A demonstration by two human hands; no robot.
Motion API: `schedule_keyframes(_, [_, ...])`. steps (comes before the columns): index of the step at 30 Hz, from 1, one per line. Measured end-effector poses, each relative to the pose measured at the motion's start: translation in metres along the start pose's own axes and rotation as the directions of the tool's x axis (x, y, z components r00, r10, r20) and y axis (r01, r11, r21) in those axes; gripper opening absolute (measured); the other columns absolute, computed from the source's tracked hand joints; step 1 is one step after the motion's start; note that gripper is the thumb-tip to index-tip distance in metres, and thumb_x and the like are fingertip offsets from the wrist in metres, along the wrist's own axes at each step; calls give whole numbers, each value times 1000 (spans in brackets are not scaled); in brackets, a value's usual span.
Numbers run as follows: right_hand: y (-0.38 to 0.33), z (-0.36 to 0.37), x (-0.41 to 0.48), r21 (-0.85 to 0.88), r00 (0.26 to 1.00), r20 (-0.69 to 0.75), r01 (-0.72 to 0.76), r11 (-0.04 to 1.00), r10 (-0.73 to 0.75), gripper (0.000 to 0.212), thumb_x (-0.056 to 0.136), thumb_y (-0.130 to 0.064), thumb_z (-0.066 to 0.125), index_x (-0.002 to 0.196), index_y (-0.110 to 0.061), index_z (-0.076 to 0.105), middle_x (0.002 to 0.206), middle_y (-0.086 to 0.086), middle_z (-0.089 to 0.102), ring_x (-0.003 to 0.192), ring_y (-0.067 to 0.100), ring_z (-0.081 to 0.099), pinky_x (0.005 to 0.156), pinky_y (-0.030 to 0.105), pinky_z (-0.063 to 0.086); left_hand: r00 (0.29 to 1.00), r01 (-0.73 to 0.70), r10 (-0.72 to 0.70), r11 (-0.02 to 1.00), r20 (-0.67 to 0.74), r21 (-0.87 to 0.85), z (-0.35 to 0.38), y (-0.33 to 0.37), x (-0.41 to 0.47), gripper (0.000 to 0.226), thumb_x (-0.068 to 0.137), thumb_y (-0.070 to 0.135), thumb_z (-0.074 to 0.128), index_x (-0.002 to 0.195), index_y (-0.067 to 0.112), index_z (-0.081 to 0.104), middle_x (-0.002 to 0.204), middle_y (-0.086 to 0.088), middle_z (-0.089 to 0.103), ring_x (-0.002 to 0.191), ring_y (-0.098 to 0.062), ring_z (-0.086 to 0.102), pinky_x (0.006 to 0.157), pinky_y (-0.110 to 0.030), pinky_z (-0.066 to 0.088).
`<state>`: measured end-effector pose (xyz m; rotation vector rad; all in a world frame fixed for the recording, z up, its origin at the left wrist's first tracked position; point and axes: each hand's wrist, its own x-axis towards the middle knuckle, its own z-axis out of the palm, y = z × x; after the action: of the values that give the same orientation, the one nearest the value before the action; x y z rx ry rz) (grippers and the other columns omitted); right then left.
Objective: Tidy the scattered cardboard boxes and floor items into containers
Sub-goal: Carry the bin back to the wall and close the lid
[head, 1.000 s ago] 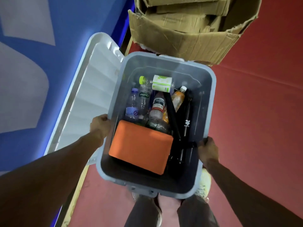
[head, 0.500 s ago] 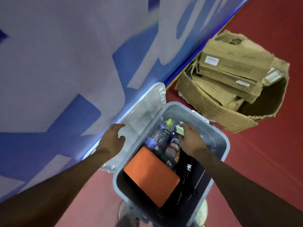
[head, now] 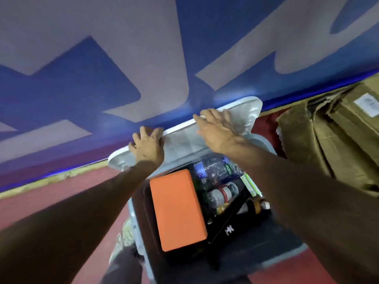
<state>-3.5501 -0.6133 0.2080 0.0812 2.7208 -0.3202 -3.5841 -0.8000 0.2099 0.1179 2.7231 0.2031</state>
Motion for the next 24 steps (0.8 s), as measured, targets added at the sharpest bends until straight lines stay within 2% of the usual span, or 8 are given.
schedule_keyframes(2, [7,6,-4,-37,994,-73,82,996,-84,37,97,-23,45,134,-24,45,131,2,41,122,30,33,98,42,21,999,19,-21,999,-35,-40,9,-3,-9,30,99,25,39,125,31,53,125,-10,46,116,-32,39,105,-47,21])
schedule_keyframes(4, [16,10,-10,17,992,-46,122,992,-121,28,99,-26,41,125,-28,49,120,1,47,113,28,38,88,36,21,998,-15,13,1000,-63,-27,15,-5,-19,29,101,23,36,124,31,51,119,-8,52,115,-29,43,104,-45,20])
schedule_keyframes(8, [27,7,-26,135,995,84,42,990,-53,34,100,-35,39,133,-38,48,124,2,56,118,23,46,105,40,19,998,-68,68,998,-2,2,12,-5,-40,27,100,25,39,124,33,50,116,-6,55,115,-28,45,107,-47,18])
schedule_keyframes(11, [19,-3,-44,215,995,102,-1,977,-22,35,96,-35,49,130,-39,54,126,3,55,123,23,43,106,38,19,993,-90,92,995,74,-34,1,-12,-62,27,96,31,48,123,33,51,127,-2,53,122,-26,42,107,-45,18])
schedule_keyframes(16, [5,-30,-91,257,996,89,5,966,-29,39,89,-27,62,127,-35,58,127,-2,51,125,20,39,106,40,18,966,-172,191,978,175,-118,-34,-24,-106,50,89,43,58,133,23,50,133,-8,46,127,-27,35,106,-44,32])
schedule_keyframes(20, [-7,-41,-142,245,990,127,30,969,-63,39,86,-19,66,123,-29,61,121,1,54,122,24,42,102,42,26,927,-241,259,966,270,-97,-57,-31,-144,50,85,45,62,128,22,55,120,-8,47,119,-26,41,98,-40,40])
schedule_keyframes(24, [-20,-34,-197,172,991,113,48,984,-68,36,83,-18,67,117,-33,63,108,-3,52,111,22,45,96,39,28,896,-202,254,964,365,-175,-60,-37,-191,48,78,44,70,121,22,60,102,3,42,107,-21,50,87,-34,41])
